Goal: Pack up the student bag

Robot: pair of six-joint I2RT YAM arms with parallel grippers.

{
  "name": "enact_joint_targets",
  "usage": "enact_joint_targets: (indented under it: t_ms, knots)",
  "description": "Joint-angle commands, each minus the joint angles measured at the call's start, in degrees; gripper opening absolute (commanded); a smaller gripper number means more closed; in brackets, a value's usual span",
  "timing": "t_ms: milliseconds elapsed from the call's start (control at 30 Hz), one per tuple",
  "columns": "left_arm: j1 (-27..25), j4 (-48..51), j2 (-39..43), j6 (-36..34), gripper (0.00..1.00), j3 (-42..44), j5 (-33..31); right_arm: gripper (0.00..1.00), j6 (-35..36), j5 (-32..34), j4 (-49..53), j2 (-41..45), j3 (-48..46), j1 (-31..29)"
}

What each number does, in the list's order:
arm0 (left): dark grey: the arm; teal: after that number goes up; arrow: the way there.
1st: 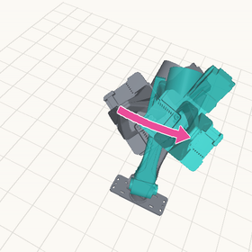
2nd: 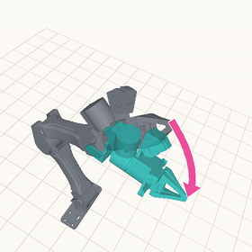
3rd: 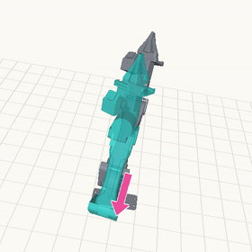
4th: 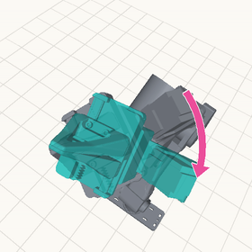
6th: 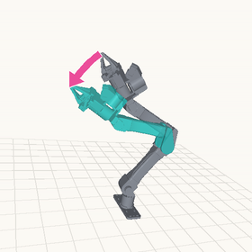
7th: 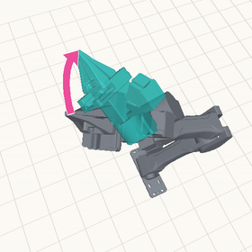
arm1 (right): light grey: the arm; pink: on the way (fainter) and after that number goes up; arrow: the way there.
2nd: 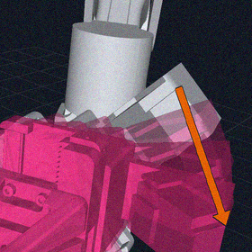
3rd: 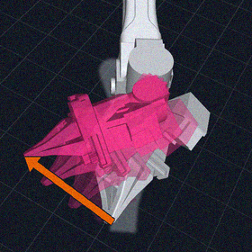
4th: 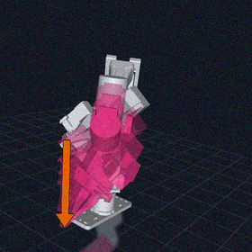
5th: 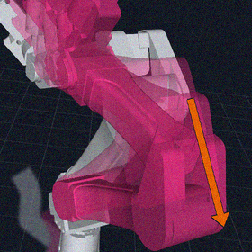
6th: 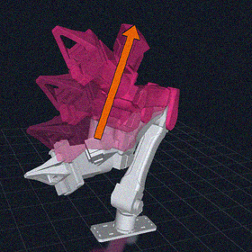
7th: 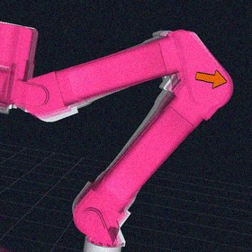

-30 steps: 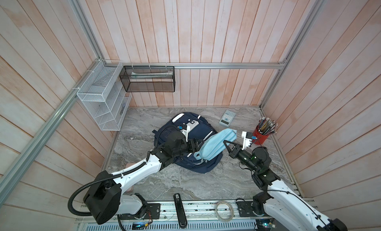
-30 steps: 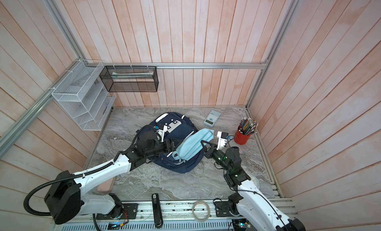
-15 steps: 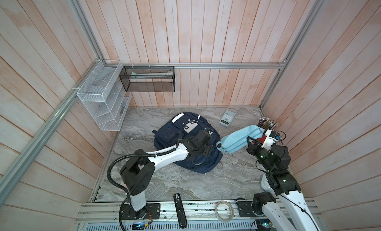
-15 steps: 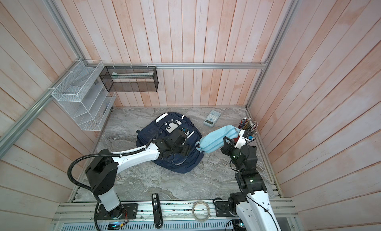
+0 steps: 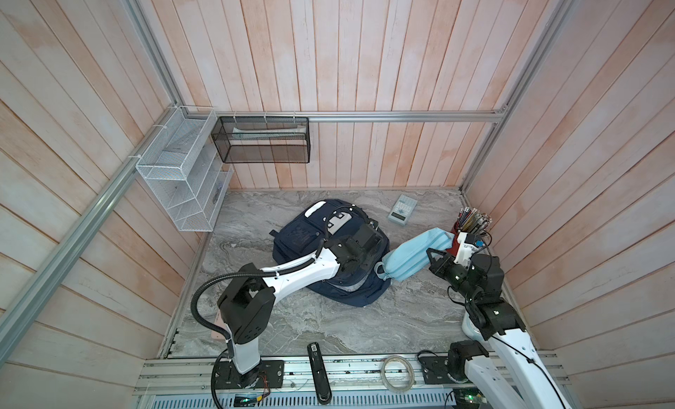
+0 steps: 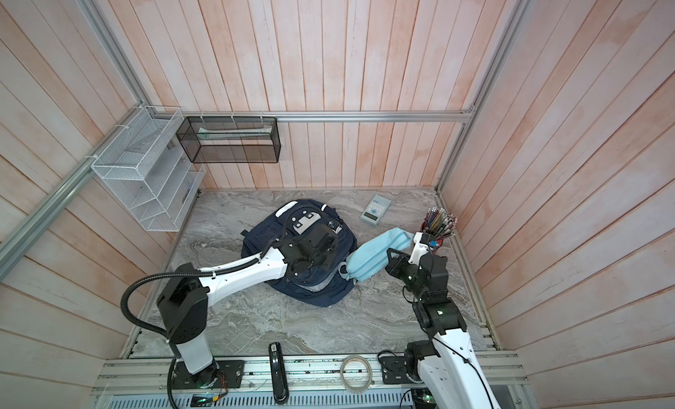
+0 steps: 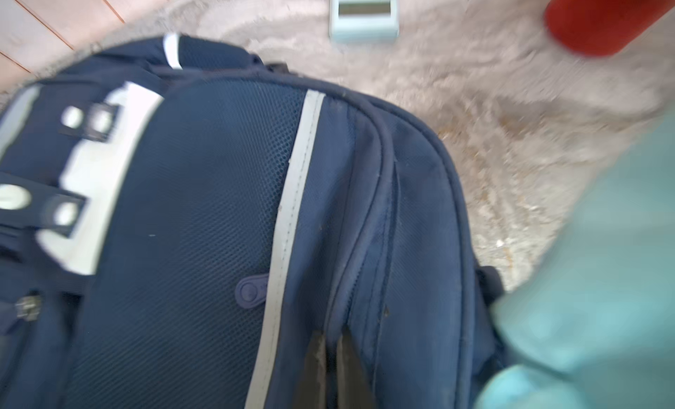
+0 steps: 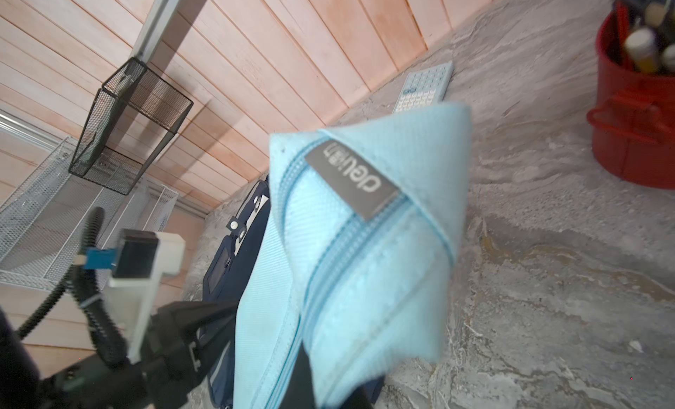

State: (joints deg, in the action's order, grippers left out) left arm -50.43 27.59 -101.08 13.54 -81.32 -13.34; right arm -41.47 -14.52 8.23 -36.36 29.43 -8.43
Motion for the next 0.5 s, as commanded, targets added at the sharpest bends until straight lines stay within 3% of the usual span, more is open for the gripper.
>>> enact_joint_targets:
  t_ms: [0, 167, 367, 467]
  knots:
    - [5.11, -2.97, 6.53, 1.64, 0.0, -1.25, 6.91, 0.0, -6.13, -7.81, -7.77, -0.96, -3.61, 0.44]
    - [7.24, -6.14, 10.02, 3.45, 0.0, -1.37, 16.86, 0.0, -19.06, -15.54, -30.76, -9.03, -11.62, -0.96]
    - [7.3, -5.03, 10.46, 3.51, 0.0, -3.22, 19.06, 0.0, -17.7, -6.5, -38.51, -27.18, -4.66, -11.6]
    - [7.49, -5.23, 10.76, 3.77, 0.0, -3.51, 19.86, 0.0, -17.9, -7.19, -45.03, -40.68, 1.96, -15.31]
